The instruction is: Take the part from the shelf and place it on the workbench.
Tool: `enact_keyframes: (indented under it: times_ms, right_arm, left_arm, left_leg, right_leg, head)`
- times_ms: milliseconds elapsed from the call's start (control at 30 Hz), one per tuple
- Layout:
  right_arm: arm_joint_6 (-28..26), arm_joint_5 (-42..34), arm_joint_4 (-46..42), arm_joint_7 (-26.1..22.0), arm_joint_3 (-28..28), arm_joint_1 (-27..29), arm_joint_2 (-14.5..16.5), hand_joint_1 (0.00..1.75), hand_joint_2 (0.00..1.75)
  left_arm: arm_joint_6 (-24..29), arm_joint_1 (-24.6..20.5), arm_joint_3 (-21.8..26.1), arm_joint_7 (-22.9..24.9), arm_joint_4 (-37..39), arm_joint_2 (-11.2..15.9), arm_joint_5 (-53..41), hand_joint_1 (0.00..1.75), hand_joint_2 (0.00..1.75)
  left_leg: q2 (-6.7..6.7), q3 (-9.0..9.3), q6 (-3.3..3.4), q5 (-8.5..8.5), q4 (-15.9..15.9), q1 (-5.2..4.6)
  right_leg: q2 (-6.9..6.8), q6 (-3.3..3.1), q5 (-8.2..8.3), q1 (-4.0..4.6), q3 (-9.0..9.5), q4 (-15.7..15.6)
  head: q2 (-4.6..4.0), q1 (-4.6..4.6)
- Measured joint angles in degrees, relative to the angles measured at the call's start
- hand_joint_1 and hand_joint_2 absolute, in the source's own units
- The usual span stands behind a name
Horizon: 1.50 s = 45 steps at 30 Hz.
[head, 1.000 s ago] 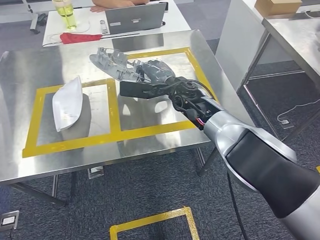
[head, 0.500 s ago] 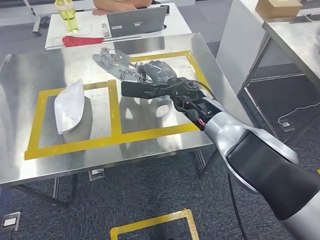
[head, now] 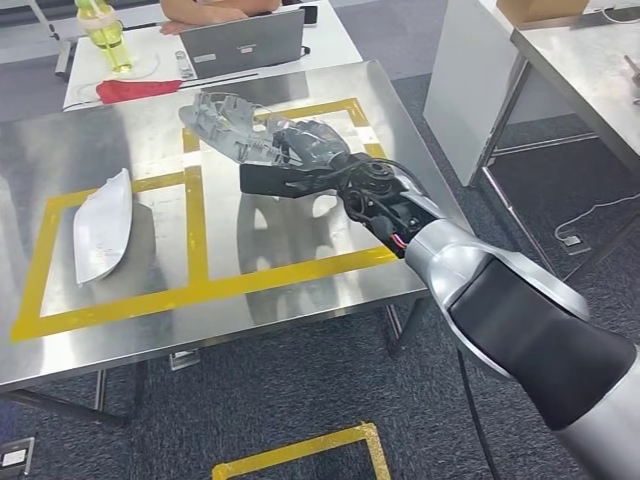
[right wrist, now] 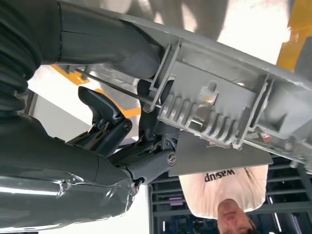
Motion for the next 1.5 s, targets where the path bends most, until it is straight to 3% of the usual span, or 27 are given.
enact_keyframes:
  times_ms: [33, 67, 100, 200, 267, 367, 400, 600, 767, 1100, 1500]
  right_arm:
    - [0.0, 0.0, 0.0, 0.0, 0.0, 0.1, 0.0, 1.75, 1.75]
    - [0.0, 0.1, 0.0, 0.0, 0.1, 0.2, 0.0, 1.75, 1.75]
    - [0.1, 0.1, 0.0, 0.0, 0.1, 0.2, 0.0, 1.75, 1.75]
    - [0.1, 0.1, 0.0, 0.0, 0.2, 0.2, 0.0, 1.75, 1.75]
    - [0.1, 0.2, 0.0, 0.1, 0.2, 0.2, 0.0, 1.75, 1.75]
    - [0.1, 1.0, 0.0, 0.1, 0.3, 0.3, 0.0, 1.75, 1.75]
    - [0.1, 1.3, 0.0, 0.2, 0.3, 0.3, 0.0, 1.75, 1.75]
    - [0.1, 2.4, 0.0, 0.3, 0.9, 0.3, 0.0, 1.75, 1.75]
    - [0.1, 3.0, 0.0, 0.4, 1.3, 0.3, 0.0, 1.75, 1.75]
    - [1.0, 13.9, 0.3, 3.5, 3.4, 0.7, 0.5, 1.75, 1.75]
    - [4.9, 18.1, 1.1, 4.8, 6.7, 3.3, 0.5, 1.75, 1.75]
  left_arm:
    - [0.0, 0.0, 0.0, -0.1, 0.0, 0.0, 0.0, 0.0, 1.75]
    - [0.0, 0.0, 0.0, -0.2, 0.0, 0.0, 0.0, 0.0, 1.75]
    - [0.0, 0.1, 0.0, -0.3, 0.0, 0.0, 0.0, 0.0, 1.75]
    - [0.1, 0.0, 0.0, -0.3, 0.0, 0.1, 0.0, 0.0, 1.75]
    - [0.1, 0.0, 0.0, -0.3, 0.0, 0.1, -0.1, 0.0, 1.75]
    - [0.0, 0.0, 0.0, -0.3, 0.0, 0.1, 0.0, 0.0, 1.75]
    - [0.0, 0.0, 0.0, -0.3, 0.0, 0.1, 0.1, 0.0, 1.75]
    - [0.0, 0.0, 0.0, -0.3, 0.0, 0.1, 0.1, 0.0, 1.75]
    - [0.0, 0.0, 0.0, -0.3, 0.0, 0.1, 0.2, 0.0, 1.75]
    - [0.0, 0.0, 0.0, -0.3, 0.0, 0.1, 0.0, 0.0, 1.75]
    - [0.0, 0.0, 0.0, -0.2, 0.0, 0.1, -0.3, 0.0, 1.75]
  left_leg:
    - [-0.01, -2.22, 0.18, -0.69, 3.4, -0.11]
    - [-0.01, -3.49, 0.44, -0.29, 4.8, -0.23]
    - [-0.01, -3.47, 0.8, 1.29, 3.5, -0.4]
    - [-0.03, 1.22, 1.95, 7.77, -8.7, -1.22]
    - [-0.04, 3.14, 2.01, 9.02, -13.1, -1.57]
    - [-0.18, 3.34, 1.42, 8.86, -13.6, -1.62]
    - [-0.26, 3.34, 1.49, 8.82, -13.5, -1.69]
    - [-0.4, 3.32, 2.04, 8.58, -13.4, -1.75]
    - [-0.4, 3.33, 2.13, 8.56, -13.4, -1.74]
    - [-0.38, 3.4, 2.15, 8.61, -13.5, -1.67]
    - [-0.36, 3.5, 2.13, 8.61, -13.6, -1.66]
  right_leg:
    - [0.0, -0.16, -0.12, 0.19, 0.1, 0.0]
    - [0.02, -0.31, -0.26, 0.36, 0.22, 0.0]
    - [0.05, -0.39, -0.41, 0.48, 0.39, 0.0]
    - [0.19, -0.18, -1.01, 0.62, 0.91, 0.0]
    - [0.3, -0.04, -1.43, 0.84, 0.96, 0.1]
    - [0.29, -0.63, -1.77, 0.96, 1.02, 0.1]
    - [0.24, -0.65, -1.73, 0.89, 1.11, 0.0]
    - [-0.03, 0.06, -1.62, 0.88, 1.6, -0.8]
    - [-0.06, 0.41, -1.54, 0.88, 1.64, -1.0]
    - [-0.06, 0.42, -1.52, 0.95, 1.64, -1.0]
    - [-0.05, 0.39, -1.54, 0.96, 1.65, -1.0]
  head:
    - [0.0, -0.11]
    - [0.0, -0.17]
    - [0.0, -0.17]
    - [0.0, -0.24]
    - [0.0, -0.17]
    - [0.0, 0.1]
    - [0.0, 0.15]
    - [0.0, 0.43]
    - [0.0, 0.47]
    - [0.0, 0.45]
    - [0.0, 0.45]
